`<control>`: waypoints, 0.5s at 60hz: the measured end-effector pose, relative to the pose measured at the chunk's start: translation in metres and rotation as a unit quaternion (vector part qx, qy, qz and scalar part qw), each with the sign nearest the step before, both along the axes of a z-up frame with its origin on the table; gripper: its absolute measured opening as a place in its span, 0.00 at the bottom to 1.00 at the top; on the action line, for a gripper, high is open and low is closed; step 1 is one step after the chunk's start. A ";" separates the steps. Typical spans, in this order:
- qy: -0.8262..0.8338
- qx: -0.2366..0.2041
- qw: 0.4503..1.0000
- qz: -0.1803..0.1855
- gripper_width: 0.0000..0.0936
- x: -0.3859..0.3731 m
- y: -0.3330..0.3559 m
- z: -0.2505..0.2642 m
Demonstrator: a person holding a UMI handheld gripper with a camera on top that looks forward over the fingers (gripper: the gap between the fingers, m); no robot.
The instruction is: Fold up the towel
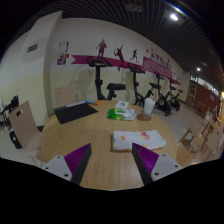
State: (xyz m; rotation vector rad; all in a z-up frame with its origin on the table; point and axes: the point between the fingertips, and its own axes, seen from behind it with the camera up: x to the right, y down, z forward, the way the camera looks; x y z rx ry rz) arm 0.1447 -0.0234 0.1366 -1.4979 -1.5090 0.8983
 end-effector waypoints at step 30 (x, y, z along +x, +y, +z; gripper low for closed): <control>-0.074 -0.012 0.997 0.006 0.91 -0.168 0.026 -0.139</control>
